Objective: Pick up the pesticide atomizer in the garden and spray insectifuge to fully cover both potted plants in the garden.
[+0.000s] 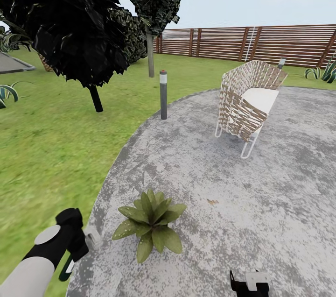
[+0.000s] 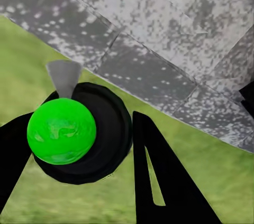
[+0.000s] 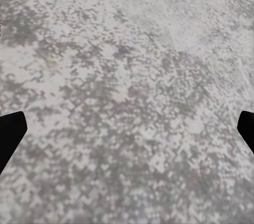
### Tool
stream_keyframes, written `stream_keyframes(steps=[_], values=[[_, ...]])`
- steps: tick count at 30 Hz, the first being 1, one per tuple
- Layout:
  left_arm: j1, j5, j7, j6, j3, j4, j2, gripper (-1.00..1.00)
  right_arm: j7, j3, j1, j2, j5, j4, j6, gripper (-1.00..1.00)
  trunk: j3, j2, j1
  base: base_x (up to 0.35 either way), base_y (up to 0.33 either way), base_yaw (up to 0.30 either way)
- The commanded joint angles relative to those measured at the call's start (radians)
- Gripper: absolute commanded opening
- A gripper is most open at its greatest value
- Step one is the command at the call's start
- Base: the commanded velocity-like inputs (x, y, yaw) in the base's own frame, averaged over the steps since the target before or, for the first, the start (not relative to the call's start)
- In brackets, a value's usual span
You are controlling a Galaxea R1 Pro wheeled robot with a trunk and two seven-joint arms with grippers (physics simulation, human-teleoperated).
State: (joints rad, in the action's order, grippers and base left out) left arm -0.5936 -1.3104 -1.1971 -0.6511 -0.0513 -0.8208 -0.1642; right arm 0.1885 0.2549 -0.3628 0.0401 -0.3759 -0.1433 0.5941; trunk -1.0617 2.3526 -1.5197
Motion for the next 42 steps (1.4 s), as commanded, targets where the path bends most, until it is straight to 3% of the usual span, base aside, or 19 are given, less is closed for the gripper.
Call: stream_keyframes(steps=[1,7,15,25,35,42], values=[[0.0,-0.005,-0.005,-0.008,-0.002,-0.001,0.007,-1.0,0.005,0.004,-0.001,0.0,-0.011,0.002,0.003,1.0,-0.001,0.0,0.0,0.0,0.0,0.0],[-0.002,-0.005,0.001,-0.025,-0.002,-0.016,0.033,-1.0,0.005,0.004,-0.001,0.0,-0.011,0.002,0.003,1.0,-0.001,0.0,0.0,0.0,0.0,0.0],[-0.007,-0.006,0.006,-0.045,-0.004,-0.018,0.032,-1.0,0.006,0.004,-0.001,0.0,-0.011,0.002,0.003,1.0,-0.001,0.0,0.0,-0.005,-0.001,0.144],[-0.006,-0.006,0.013,-0.045,-0.006,-0.018,0.035,-1.0,0.006,0.004,-0.001,0.0,-0.011,0.002,0.003,1.0,-0.001,0.0,0.0,-0.203,-0.159,0.262],[-0.006,-0.006,0.013,-0.045,-0.004,-0.018,0.039,-1.0,0.006,0.004,-0.001,0.0,-0.011,0.002,0.003,1.0,-0.001,0.0,0.0,-0.225,-0.184,0.025],[-0.006,-0.005,0.02,-0.046,-0.002,-0.02,0.048,-1.0,0.006,0.004,-0.001,-0.001,-0.011,0.002,0.003,1.0,-0.001,0.0,0.0,0.026,-0.209,0.121]])
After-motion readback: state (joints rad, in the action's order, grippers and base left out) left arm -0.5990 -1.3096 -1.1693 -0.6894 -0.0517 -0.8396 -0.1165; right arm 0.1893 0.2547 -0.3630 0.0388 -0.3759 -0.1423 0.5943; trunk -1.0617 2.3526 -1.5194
